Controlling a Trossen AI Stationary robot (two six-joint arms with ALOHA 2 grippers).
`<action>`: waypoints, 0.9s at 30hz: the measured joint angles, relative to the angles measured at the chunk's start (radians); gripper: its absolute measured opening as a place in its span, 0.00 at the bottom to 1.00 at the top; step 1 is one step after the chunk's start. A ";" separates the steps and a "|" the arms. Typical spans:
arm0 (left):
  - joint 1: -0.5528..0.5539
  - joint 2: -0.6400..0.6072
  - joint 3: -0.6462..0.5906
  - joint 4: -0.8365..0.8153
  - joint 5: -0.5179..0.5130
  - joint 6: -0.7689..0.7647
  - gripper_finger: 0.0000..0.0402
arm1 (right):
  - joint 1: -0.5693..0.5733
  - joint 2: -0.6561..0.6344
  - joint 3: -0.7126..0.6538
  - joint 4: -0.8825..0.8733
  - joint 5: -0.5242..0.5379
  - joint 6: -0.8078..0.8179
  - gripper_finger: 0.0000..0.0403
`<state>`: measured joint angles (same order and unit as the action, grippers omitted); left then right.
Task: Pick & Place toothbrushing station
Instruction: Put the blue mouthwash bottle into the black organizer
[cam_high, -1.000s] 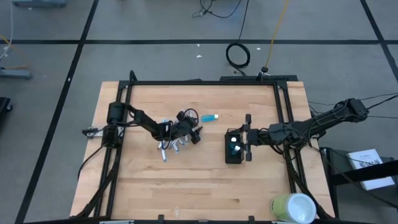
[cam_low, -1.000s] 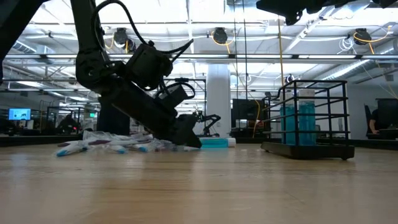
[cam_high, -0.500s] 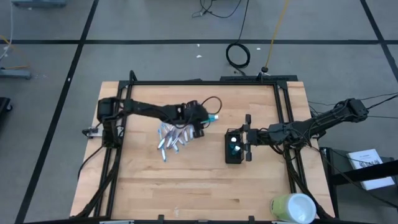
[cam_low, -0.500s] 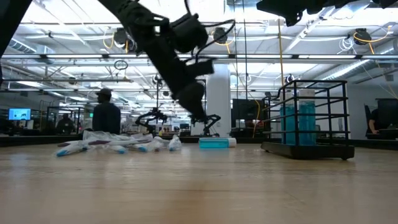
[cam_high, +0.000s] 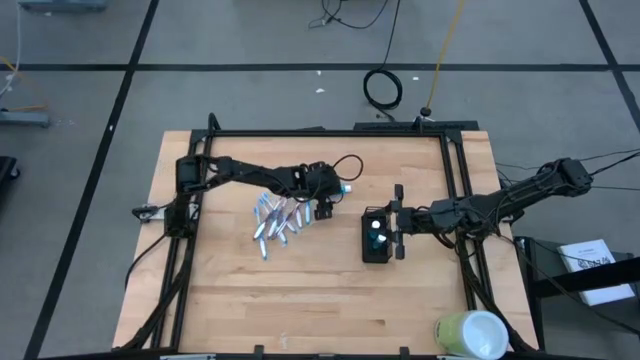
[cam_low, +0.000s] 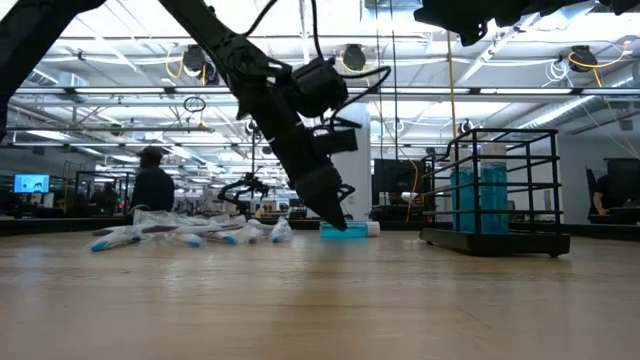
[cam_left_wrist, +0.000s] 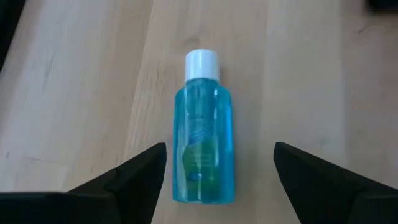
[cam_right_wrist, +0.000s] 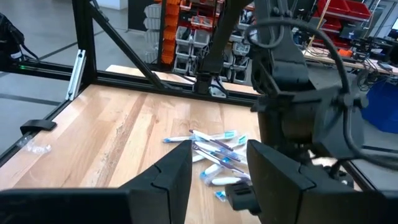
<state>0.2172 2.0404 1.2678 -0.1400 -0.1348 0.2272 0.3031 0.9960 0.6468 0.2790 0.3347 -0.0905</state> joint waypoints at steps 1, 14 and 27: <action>0.006 0.011 0.000 0.001 -0.006 0.000 0.76 | 0.000 0.000 0.000 0.000 0.000 0.000 0.36; 0.066 0.045 0.003 0.014 0.164 -0.029 0.54 | 0.000 0.000 0.000 0.004 0.000 0.001 0.36; 0.059 0.019 -0.002 -0.008 0.151 -0.082 0.36 | 0.000 0.000 0.000 0.003 0.001 0.004 0.36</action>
<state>0.2764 2.0596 1.2656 -0.1480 0.0163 0.1456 0.3031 0.9958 0.6468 0.2823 0.3359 -0.0864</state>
